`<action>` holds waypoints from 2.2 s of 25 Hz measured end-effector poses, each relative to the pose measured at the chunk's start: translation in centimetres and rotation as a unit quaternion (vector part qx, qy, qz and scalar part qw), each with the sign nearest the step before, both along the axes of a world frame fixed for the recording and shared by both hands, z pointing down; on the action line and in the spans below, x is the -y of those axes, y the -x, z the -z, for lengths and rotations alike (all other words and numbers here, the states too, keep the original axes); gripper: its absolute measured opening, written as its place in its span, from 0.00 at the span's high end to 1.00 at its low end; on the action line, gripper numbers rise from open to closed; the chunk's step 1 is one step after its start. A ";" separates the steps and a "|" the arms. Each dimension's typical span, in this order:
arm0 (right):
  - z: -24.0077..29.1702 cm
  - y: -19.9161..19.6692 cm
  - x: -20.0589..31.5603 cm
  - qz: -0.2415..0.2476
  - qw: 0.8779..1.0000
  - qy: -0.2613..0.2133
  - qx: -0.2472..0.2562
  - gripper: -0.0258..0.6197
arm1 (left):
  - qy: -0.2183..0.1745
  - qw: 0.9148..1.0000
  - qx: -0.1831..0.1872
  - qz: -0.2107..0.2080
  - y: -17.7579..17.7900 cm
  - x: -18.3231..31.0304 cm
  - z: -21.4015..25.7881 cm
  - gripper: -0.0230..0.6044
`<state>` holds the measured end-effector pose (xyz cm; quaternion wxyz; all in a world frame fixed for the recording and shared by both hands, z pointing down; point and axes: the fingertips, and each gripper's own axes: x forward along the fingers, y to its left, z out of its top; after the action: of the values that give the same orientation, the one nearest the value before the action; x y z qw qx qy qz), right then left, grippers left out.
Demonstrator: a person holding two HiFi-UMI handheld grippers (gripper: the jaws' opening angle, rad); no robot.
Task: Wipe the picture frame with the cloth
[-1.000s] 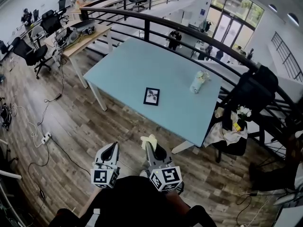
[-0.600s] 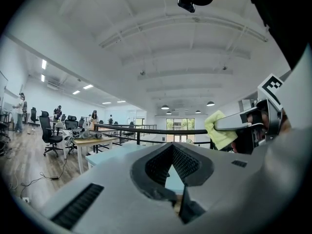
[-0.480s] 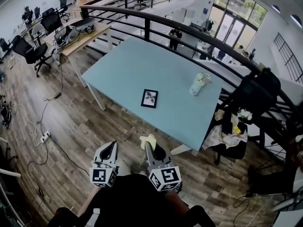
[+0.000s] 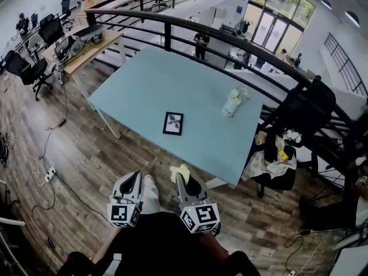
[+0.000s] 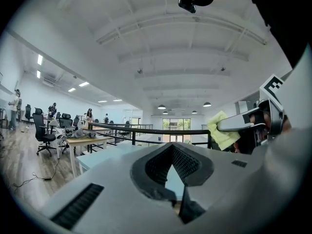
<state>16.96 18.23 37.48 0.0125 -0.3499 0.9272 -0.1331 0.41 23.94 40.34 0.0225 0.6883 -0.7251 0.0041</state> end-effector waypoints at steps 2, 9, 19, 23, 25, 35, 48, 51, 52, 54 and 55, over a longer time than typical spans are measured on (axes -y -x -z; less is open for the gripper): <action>-0.1 0.0 0.9 -0.009 1.000 0.001 -0.001 0.87 | -0.007 1.000 -0.004 -0.012 -0.1 1.2 0.4 0.97; -0.9 0.8 3.5 -0.030 0.999 0.010 -0.008 0.87 | 0.009 1.000 -0.007 -0.019 1.6 4.3 -0.9 0.97; -1.0 3.3 7.7 -0.051 0.998 0.018 -0.012 0.87 | 0.010 0.999 -0.015 -0.039 4.3 9.2 -0.7 0.97; 0.1 4.3 9.6 -0.067 0.997 0.016 -0.020 0.87 | 0.012 0.998 -0.016 -0.051 5.5 11.6 -0.5 0.97; 0.2 4.7 10.5 -0.076 0.997 0.020 -0.022 0.87 | 0.013 0.998 -0.016 -0.060 5.9 12.8 -0.5 0.97; 0.5 6.7 14.5 -0.123 0.991 0.027 -0.034 0.87 | 0.013 0.993 -0.039 -0.111 7.6 19.1 0.7 0.97; -0.2 11.4 21.3 -0.163 0.986 0.028 -0.034 0.87 | 0.022 0.986 -0.036 -0.164 11.8 27.4 0.0 0.97; -0.5 12.6 22.6 -0.168 0.985 0.027 -0.038 0.87 | 0.015 0.983 -0.037 -0.178 12.3 29.1 0.1 0.97; -0.6 12.9 23.0 -0.169 0.984 0.026 -0.040 0.87 | 0.014 0.983 -0.038 -0.182 12.4 29.6 0.0 0.97; -0.7 13.5 23.6 -0.171 0.984 0.026 -0.042 0.87 | 0.015 0.981 -0.040 -0.189 12.7 30.5 -0.3 0.97; -0.7 13.7 23.8 -0.172 0.984 0.027 -0.042 0.87 | 0.016 0.980 -0.041 -0.192 12.7 30.8 -0.4 0.97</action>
<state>3.24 -5.53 38.22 -0.0131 -0.5098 0.8489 -0.1390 -12.33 -6.82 40.76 0.0616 0.8137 -0.5779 -0.0081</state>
